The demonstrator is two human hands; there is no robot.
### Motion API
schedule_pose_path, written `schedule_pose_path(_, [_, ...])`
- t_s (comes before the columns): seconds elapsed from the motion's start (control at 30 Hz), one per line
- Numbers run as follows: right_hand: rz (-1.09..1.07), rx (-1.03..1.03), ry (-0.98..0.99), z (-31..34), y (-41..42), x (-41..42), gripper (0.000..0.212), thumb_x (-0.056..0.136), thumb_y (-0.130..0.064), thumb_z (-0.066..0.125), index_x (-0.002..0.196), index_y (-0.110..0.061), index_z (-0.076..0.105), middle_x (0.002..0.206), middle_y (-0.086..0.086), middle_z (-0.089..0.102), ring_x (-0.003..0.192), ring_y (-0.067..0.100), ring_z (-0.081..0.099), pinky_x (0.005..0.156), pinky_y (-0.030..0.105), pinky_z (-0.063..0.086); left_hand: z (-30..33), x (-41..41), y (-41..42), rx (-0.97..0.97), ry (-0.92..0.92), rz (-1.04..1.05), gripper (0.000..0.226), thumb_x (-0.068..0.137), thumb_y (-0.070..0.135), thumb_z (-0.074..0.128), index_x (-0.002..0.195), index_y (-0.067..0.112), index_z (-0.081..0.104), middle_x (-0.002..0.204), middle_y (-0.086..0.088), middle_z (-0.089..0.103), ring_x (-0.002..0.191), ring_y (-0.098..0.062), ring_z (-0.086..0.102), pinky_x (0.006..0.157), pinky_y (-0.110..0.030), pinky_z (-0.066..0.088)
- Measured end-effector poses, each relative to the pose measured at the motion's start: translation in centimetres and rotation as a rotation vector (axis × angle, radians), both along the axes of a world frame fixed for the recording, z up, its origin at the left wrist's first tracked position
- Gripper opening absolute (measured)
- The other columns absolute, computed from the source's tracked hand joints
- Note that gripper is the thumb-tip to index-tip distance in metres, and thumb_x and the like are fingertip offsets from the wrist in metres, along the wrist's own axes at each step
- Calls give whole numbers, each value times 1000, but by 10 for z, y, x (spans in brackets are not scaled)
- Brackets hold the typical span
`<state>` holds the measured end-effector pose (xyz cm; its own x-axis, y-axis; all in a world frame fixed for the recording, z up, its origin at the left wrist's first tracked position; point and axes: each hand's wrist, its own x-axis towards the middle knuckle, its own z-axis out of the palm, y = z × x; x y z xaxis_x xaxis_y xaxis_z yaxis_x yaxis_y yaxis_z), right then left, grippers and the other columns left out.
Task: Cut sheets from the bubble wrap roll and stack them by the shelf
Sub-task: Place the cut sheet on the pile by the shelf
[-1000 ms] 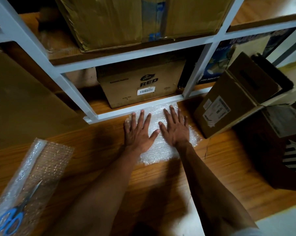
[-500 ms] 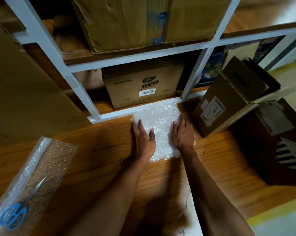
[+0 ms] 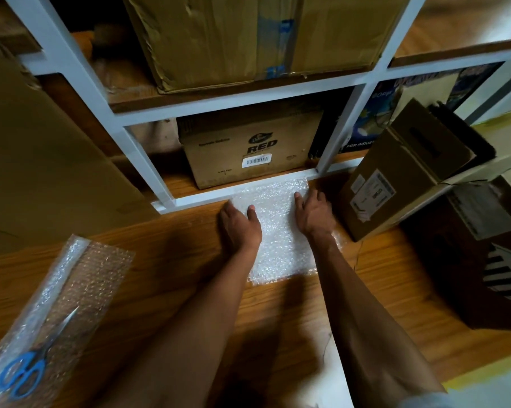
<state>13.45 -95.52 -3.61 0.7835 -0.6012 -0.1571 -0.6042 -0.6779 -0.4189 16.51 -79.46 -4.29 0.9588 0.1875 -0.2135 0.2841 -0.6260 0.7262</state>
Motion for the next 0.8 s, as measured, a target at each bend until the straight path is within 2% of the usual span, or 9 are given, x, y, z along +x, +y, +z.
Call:
schedule_pose_path(0.07, [-25, 34, 0, -3, 0, 9, 54, 110, -52, 35, 137, -8, 51, 140, 22, 53, 125, 45, 55, 96, 47, 46, 1, 8, -5, -24, 22, 55, 63, 101, 36, 62, 152, 7, 41, 153, -15, 46, 142, -32, 42, 114, -41, 36])
schedule_pose_path(0.2, [-61, 115, 11, -5, -6, 17, 50, 111, -48, 36, 132, -8, 56, 129, 27, 63, 120, 46, 60, 94, 45, 49, -9, 23, -4, -289, 106, 192, 43, 96, 28, 71, 133, 12, 58, 130, -11, 67, 119, -32, 65, 97, -41, 55])
schedule_pose_path(0.27, [-63, 153, -10, -3, -12, 15, 50, 111, -49, 37, 128, -8, 60, 126, 29, 65, 118, 47, 62, 94, 45, 50, -15, 26, 2, -332, 127, 227, 41, 94, 31, 72, 128, 12, 61, 122, -10, 70, 112, -32, 68, 92, -38, 56])
schedule_pose_path(0.4, [-100, 20, -39, 1, -17, 2, 49, 108, -56, 38, 125, -14, 57, 126, 21, 63, 118, 45, 61, 93, 49, 51, -10, 24, 3, -207, 80, 201, 46, 95, 43, 68, 125, 9, 61, 121, -13, 70, 110, -33, 67, 80, -30, 46])
schedule_pose_path(0.47, [-118, -63, -44, 4, -13, -8, 50, 106, -57, 40, 127, -14, 54, 128, 17, 60, 120, 44, 58, 95, 51, 48, -3, 20, 3, -162, 23, 179, 49, 96, 45, 66, 128, 7, 59, 127, -14, 66, 116, -33, 64, 85, -32, 45])
schedule_pose_path(0.6, [-151, -121, 71, 5, -2, -31, 61, 104, -63, 39, 137, -14, 51, 137, 17, 56, 128, 42, 51, 103, 53, 40, -7, 3, 11, -18, -9, 124, 57, 95, 48, 62, 137, 10, 53, 143, -14, 52, 133, -32, 45, 108, -40, 37])
schedule_pose_path(0.67, [-155, -140, 123, 3, 5, -45, 70, 102, -69, 35, 140, -12, 50, 140, 18, 54, 130, 42, 50, 103, 52, 40, -11, -11, 19, 20, 1, 119, 59, 93, 51, 62, 136, 12, 53, 142, -15, 50, 133, -35, 44, 109, -46, 38])
schedule_pose_path(0.8, [-152, -177, 123, -3, 15, -66, 82, 98, -76, 34, 139, -7, 50, 139, 22, 54, 125, 43, 52, 101, 49, 42, -17, -46, 31, 116, 8, 74, 65, 90, 60, 58, 134, 13, 51, 137, -14, 52, 126, -35, 50, 100, -49, 46])
